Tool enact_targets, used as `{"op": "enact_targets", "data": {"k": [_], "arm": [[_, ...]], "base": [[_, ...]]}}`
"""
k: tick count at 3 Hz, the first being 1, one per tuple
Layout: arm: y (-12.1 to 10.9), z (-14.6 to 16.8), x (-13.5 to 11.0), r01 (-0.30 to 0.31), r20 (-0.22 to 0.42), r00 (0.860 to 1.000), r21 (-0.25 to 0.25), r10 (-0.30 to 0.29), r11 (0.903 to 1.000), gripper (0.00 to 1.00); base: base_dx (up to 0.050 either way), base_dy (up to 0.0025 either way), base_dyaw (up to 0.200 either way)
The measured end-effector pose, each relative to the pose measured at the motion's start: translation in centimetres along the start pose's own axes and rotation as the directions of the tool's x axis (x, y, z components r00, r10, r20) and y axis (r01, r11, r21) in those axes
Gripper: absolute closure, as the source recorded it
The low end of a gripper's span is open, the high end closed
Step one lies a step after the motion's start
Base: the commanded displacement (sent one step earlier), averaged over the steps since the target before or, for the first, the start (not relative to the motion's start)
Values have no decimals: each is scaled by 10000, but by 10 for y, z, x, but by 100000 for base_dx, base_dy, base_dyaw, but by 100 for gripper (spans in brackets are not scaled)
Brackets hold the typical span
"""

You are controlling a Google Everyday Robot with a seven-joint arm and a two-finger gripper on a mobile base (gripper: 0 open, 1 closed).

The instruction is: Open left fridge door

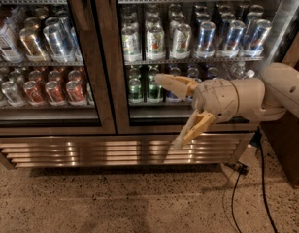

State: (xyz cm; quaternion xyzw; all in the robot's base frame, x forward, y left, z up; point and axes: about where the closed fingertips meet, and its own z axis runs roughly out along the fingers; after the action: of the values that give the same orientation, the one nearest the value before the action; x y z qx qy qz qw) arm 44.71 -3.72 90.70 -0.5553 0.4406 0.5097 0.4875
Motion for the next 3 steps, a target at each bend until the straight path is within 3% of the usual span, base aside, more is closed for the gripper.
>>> {"op": "enact_targets", "data": {"k": [1, 2, 3], "arm": [[-13, 10, -27, 64, -265, 9996, 252, -58, 9997, 0], [-24, 32, -81, 514, -732, 9962, 473, -479, 9976, 0], [-24, 32, -81, 514, -732, 9962, 473, -479, 9976, 0]], "base": [[0, 0, 0], [0, 0, 0], [3890, 245, 12609]]}}
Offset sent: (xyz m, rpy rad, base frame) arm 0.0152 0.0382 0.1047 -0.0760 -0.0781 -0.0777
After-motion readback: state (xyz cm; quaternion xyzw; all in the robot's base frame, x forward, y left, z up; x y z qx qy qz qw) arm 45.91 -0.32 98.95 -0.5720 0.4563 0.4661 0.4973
